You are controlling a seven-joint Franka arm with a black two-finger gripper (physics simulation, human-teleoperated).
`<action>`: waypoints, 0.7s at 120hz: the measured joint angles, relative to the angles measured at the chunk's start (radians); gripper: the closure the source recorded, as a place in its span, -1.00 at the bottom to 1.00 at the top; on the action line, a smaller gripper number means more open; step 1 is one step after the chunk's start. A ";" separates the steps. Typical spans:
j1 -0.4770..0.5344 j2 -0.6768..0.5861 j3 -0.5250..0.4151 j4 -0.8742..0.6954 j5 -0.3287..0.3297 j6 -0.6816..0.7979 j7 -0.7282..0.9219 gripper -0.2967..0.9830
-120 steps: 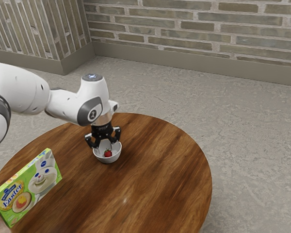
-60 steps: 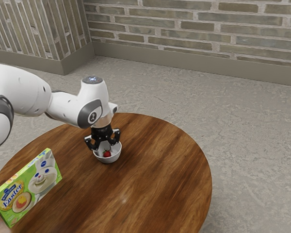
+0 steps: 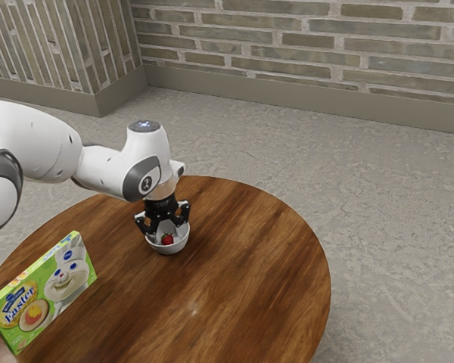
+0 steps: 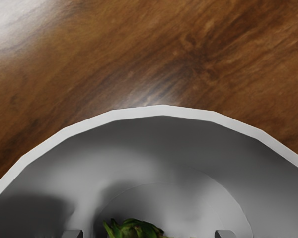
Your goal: Take strawberry from the bowl
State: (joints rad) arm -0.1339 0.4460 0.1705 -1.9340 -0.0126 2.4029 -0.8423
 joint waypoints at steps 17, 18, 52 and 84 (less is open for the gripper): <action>0.001 0.009 0.000 -0.001 -0.003 0.008 0.000 0.06; 0.001 0.010 0.000 -0.001 -0.003 0.008 0.000 0.06; 0.002 0.011 0.000 0.000 -0.004 0.016 0.000 0.17; 0.003 0.012 0.000 -0.001 -0.002 0.018 -0.002 0.29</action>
State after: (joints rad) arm -0.1305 0.4585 0.1703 -1.9346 -0.0148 2.4210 -0.8448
